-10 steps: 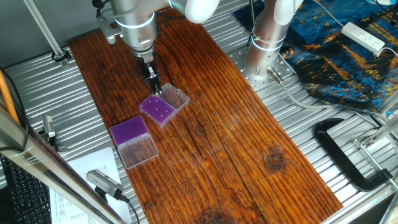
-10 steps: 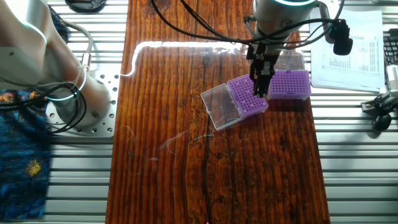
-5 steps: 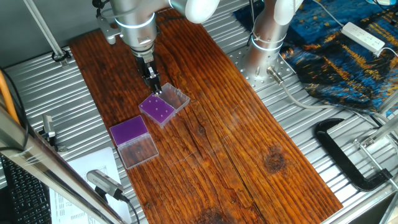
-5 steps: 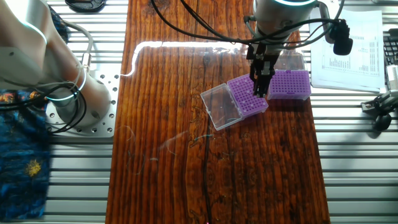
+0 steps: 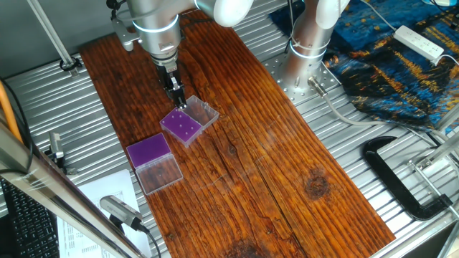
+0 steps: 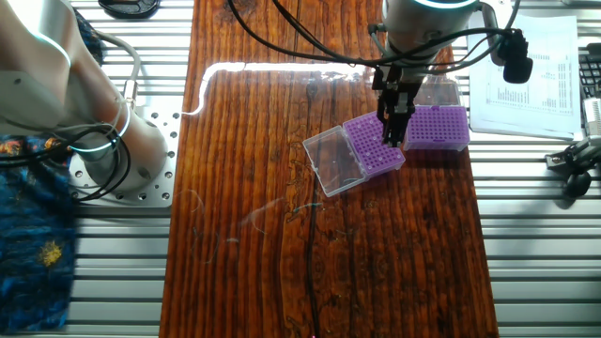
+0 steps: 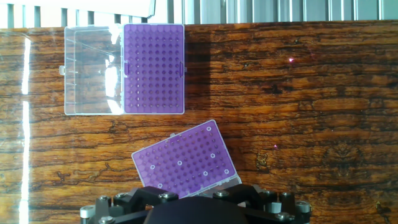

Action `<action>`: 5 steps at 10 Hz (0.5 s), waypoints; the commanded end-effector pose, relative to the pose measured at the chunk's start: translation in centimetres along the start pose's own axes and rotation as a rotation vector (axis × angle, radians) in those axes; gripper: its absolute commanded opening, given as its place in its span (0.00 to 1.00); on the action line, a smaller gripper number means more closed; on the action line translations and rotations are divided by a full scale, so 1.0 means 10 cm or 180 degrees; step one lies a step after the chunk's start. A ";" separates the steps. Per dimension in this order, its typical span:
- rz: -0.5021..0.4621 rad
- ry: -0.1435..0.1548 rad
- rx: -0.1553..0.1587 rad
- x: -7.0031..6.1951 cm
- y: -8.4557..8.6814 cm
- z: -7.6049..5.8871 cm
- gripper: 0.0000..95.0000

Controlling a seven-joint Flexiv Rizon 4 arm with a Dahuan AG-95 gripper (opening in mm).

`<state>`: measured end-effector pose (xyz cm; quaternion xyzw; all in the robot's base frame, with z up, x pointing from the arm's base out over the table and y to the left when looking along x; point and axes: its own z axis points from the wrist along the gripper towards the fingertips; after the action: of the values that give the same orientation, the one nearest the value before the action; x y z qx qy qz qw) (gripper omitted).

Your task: Transfer all small pipette tips from one holder to another

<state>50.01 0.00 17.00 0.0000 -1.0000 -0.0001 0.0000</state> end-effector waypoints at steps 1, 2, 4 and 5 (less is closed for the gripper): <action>-0.0006 -0.0096 -0.0042 0.00 0.00 0.00 0.00; -0.0006 -0.0091 -0.0040 0.00 0.00 0.00 0.00; -0.0074 -0.0087 -0.0035 0.00 0.00 -0.01 0.00; -0.0080 -0.0087 -0.0028 0.00 0.01 -0.01 0.00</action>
<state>49.62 -0.02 17.21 0.0143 -0.9998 -0.0049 -0.0164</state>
